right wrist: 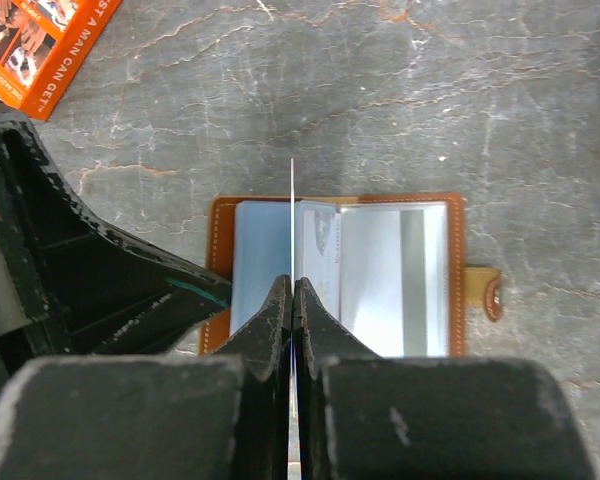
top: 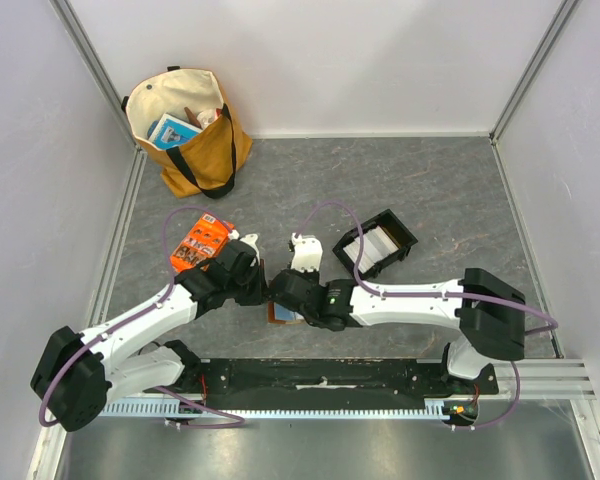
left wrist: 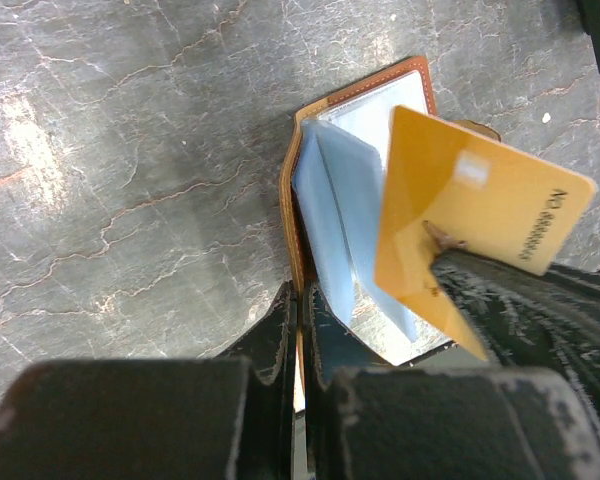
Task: Put the credit cards into the card holder
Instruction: Turn over the card slot in the card holder.
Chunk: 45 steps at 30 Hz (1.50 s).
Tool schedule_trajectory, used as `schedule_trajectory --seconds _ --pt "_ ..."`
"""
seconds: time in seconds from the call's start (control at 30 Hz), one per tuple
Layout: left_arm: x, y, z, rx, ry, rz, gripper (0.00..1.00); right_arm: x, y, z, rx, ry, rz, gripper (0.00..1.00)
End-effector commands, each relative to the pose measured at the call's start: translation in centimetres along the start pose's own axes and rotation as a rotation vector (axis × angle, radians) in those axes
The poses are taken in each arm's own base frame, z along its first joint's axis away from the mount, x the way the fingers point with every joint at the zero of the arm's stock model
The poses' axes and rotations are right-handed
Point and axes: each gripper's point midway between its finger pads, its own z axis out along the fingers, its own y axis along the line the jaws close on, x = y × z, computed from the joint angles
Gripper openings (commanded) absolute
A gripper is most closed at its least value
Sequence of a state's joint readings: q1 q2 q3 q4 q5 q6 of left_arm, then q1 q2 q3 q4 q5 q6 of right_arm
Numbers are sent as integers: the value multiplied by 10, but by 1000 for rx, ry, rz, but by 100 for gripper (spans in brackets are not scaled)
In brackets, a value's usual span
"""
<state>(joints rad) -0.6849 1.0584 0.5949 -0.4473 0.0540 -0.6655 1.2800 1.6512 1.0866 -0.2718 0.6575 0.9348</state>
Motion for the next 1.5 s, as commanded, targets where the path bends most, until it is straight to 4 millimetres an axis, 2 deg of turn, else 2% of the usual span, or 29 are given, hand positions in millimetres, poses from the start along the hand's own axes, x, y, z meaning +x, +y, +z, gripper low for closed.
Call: schedule_trajectory --seconds 0.0,0.23,0.37,0.47,0.8,1.03,1.2,1.47 --pt "-1 2 0 -14 -15 -17 2 -14 -23 -12 53 -52 23 0" --pt "-1 4 1 -22 -9 -11 2 -21 -47 -19 85 -60 55 0" --pt "1 6 3 -28 -4 -5 2 -34 -52 -26 81 -88 79 0" --pt "4 9 6 -36 4 -2 2 -35 -54 -23 82 -74 81 0" --pt "12 16 15 -57 30 1 2 4 -75 1 88 93 85 0" --pt "13 16 17 -59 36 8 2 26 -84 9 79 178 90 0" --pt "13 17 18 -59 38 2 2 37 -78 15 54 218 96 0" --pt "14 16 19 -54 42 0 2 48 -57 22 -15 282 73 0"
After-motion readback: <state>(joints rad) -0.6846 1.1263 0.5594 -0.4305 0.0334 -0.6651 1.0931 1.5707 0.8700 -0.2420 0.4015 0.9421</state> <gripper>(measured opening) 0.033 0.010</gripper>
